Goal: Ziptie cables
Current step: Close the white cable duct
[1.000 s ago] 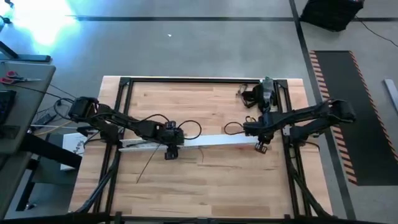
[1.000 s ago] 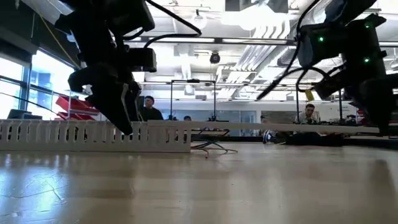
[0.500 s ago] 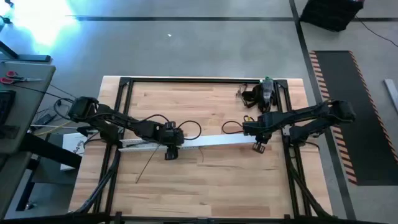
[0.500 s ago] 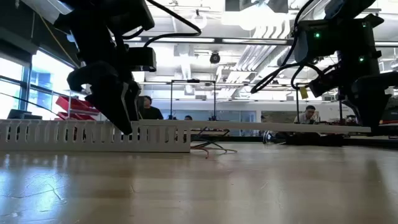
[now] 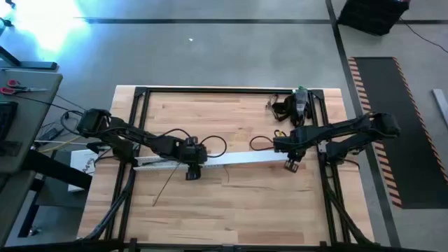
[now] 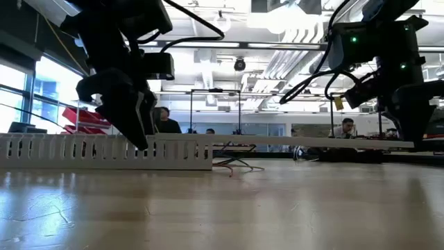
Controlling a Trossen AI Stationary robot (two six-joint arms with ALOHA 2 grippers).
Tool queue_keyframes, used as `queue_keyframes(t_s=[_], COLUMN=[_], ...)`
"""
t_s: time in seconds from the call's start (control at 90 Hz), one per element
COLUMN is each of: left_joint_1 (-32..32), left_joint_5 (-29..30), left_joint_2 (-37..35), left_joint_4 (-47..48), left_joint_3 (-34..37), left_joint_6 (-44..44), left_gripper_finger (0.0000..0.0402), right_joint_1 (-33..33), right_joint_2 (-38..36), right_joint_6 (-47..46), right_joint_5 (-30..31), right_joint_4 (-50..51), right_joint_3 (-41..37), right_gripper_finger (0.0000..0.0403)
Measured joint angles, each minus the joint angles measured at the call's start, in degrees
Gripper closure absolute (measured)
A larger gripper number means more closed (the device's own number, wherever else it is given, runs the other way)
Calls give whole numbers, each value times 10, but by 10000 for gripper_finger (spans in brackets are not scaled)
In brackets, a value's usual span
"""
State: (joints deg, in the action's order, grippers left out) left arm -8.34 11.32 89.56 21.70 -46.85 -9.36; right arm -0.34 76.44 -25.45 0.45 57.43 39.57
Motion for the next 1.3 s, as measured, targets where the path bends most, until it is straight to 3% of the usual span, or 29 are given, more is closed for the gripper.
queue_keyframes(t_s=[0.767, 1.3], left_joint_1=[3, 12], left_joint_5=[-18, -15], left_joint_2=[0, -4], left_joint_4=[4, 13], left_joint_3=[-1, -16], left_joint_6=[-19, 19], left_gripper_finger=[165, 137], right_joint_1=[0, 0], right_joint_2=[0, 0], right_joint_6=[0, 0], right_joint_5=[2, -1], right_joint_4=[1, 2], right_joint_3=[1, 1], right_gripper_finger=[403, 403])
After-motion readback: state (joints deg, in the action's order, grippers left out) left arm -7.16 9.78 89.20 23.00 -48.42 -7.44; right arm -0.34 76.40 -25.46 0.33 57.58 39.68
